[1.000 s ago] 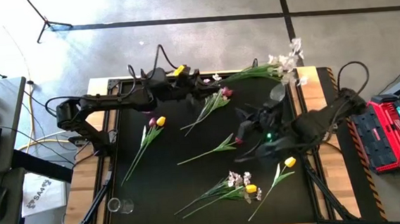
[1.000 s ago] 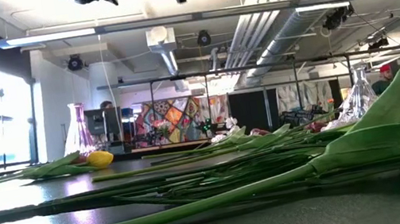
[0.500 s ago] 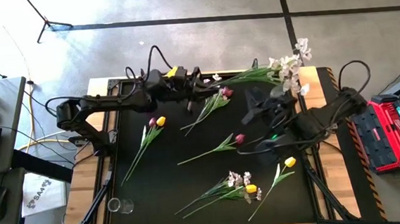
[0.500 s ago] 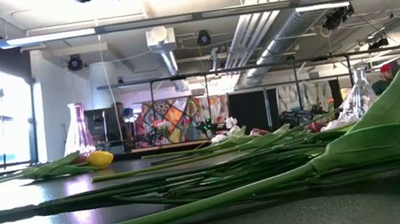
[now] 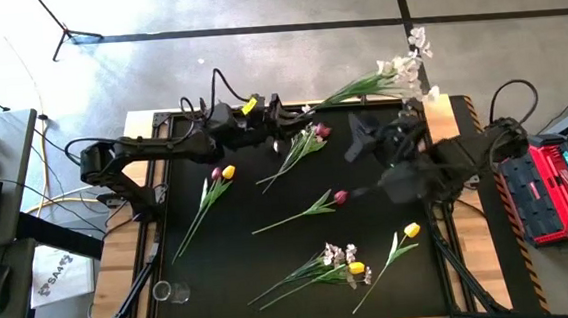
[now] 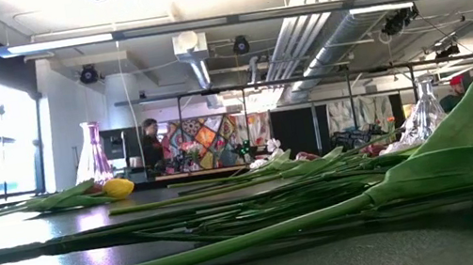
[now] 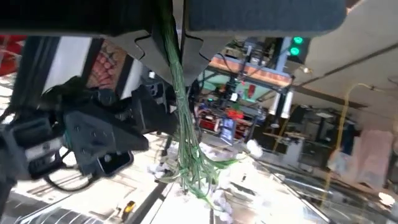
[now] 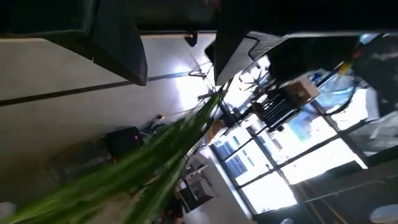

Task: Sort flowers into vase by color
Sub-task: Put the bottom right white flower into the top right transparent vase

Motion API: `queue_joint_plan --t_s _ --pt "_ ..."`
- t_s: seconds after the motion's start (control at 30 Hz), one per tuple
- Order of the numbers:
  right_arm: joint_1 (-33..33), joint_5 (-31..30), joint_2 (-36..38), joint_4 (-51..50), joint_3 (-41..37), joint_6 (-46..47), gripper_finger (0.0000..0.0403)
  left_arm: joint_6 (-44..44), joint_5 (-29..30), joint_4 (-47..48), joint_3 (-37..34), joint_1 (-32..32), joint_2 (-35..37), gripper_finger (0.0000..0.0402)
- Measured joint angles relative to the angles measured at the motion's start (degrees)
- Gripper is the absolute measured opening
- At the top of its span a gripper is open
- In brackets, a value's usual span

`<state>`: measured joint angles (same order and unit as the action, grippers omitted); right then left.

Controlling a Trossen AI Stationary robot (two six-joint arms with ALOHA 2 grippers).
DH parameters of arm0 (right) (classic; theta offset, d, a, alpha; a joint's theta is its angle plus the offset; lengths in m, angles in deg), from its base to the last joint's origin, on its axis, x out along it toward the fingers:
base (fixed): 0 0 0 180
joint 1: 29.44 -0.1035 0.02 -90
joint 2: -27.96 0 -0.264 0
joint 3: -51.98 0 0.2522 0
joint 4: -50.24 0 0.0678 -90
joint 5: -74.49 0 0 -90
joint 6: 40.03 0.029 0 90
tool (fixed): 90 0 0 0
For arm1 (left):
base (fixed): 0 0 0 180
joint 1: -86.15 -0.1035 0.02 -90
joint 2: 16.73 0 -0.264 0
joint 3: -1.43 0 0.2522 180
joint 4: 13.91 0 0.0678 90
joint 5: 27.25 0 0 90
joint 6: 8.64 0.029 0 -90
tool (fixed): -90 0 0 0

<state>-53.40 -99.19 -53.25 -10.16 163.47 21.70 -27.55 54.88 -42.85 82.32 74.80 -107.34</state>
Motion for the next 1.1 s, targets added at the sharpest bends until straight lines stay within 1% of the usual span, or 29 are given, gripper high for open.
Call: queue_joint_plan --t_s 0.1,0.17,0.3,0.43,0.5,0.53,0.6,0.73,0.77,0.8,0.9,0.97,1.1 --pt "3.07 2.86 -0.11 6.73 0.0 -4.38 0.0172 3.8 1.41 -0.07 0.0 1.09 0.0 0.0" --pt "5.02 6.17 -0.09 10.26 0.02 -7.99 0.0172 5.67 2.31 -0.04 0.0 1.63 0.0 0.0" --pt "8.23 13.38 -0.11 14.86 0.02 -12.23 0.0172 8.6 3.14 -0.04 0.0 2.28 0.0 0.0" --pt "10.23 16.17 -0.11 17.27 0.02 -14.81 0.0171 9.56 3.29 -0.04 0.0 2.47 0.0 0.0" --pt "10.74 16.97 -0.11 18.07 0.02 -15.56 0.0163 9.63 3.3 -0.04 0.0 2.47 0.0 0.0" --pt "10.9 17.62 -0.11 18.2 0.02 -15.63 0.0153 9.62 3.3 -0.04 0.0 2.47 0.0 0.0" --pt "10.88 17.79 -0.11 18.12 0.02 -15.74 0.0119 9.64 3.27 -0.04 0.0 2.39 0.0 0.0" --pt "10.86 17.93 -0.11 17.75 0.02 -19.59 0.0023 9.61 3.28 1.25 0.0 2.27 -0.02 0.0" --pt "10.86 17.96 -0.11 17.89 0.02 -21.46 0.0013 9.6 3.3 2.15 0.0 2.27 -0.05 0.0" --pt "10.98 17.93 -0.11 17.82 0.02 -23.43 0.0012 9.33 3.32 3.49 0.0 2.25 -0.07 0.0001" --pt "12.15 17.84 0.02 14.75 0.02 -27.19 0.001 6.53 3.28 10.01 0.0 2.17 -0.07 0.0011" --pt "13.46 18.13 0.52 10.36 0.02 -27.46 0.0004 4.63 2.58 16.08 0.0 1.95 -0.08 0.0027" --pt "17.47 20.64 2.22 -2.87 0.02 -22.4 0.0002 4.14 1.79 27.1 0.0 2.01 -0.09 0.0072"
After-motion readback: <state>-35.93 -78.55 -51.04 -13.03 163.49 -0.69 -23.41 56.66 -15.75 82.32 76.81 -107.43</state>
